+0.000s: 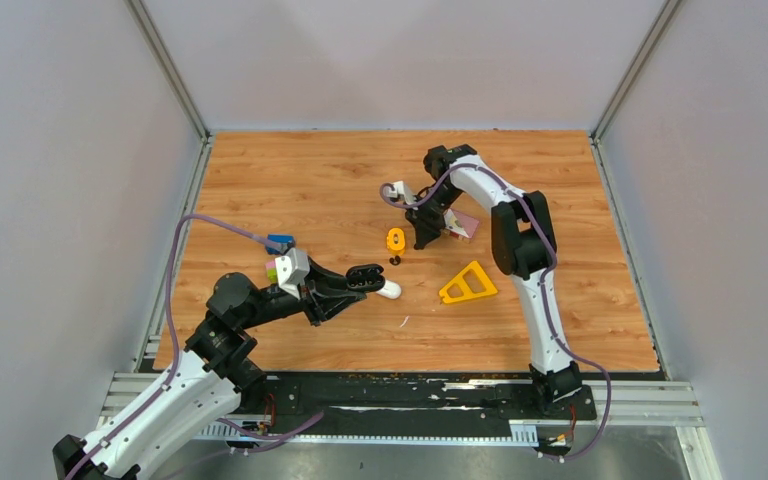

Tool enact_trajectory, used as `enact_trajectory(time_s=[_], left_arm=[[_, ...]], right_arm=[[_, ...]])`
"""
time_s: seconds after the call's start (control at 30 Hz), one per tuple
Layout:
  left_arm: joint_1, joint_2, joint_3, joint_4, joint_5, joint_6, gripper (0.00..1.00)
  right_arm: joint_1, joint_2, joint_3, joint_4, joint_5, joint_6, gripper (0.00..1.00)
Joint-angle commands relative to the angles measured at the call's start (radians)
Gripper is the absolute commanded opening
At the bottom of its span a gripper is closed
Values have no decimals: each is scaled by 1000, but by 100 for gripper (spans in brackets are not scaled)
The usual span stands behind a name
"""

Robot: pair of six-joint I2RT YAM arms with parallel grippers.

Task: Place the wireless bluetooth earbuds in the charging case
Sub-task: Pick up the earbud from the center of the board.

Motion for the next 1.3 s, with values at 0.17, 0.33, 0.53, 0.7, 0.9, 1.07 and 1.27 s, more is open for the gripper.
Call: enact_trajectory(time_s=[0.17,0.33,0.53,0.7,0.9,1.07,1.27], left_arm=[[7,6,2,31,15,-5,0],[7,6,2,30,15,-7,0],[7,7,2,30,15,-7,0],[7,9,2,30,16,-8,0],[7,10,2,31,16,-8,0],[7,13,3,29,17,-8,0],[7,13,4,28,16,-8,0]], right_arm=[[3,4,31,-5,-50,-7,16],[3,-3,32,14,-50,7,16],[3,-1,30,19,-44,15,16],[1,-6,26,22,-38,17,15],[1,-15,27,36,-37,23,14],[2,-14,26,35,-40,21,11],[1,-46,27,13,-39,10,3]])
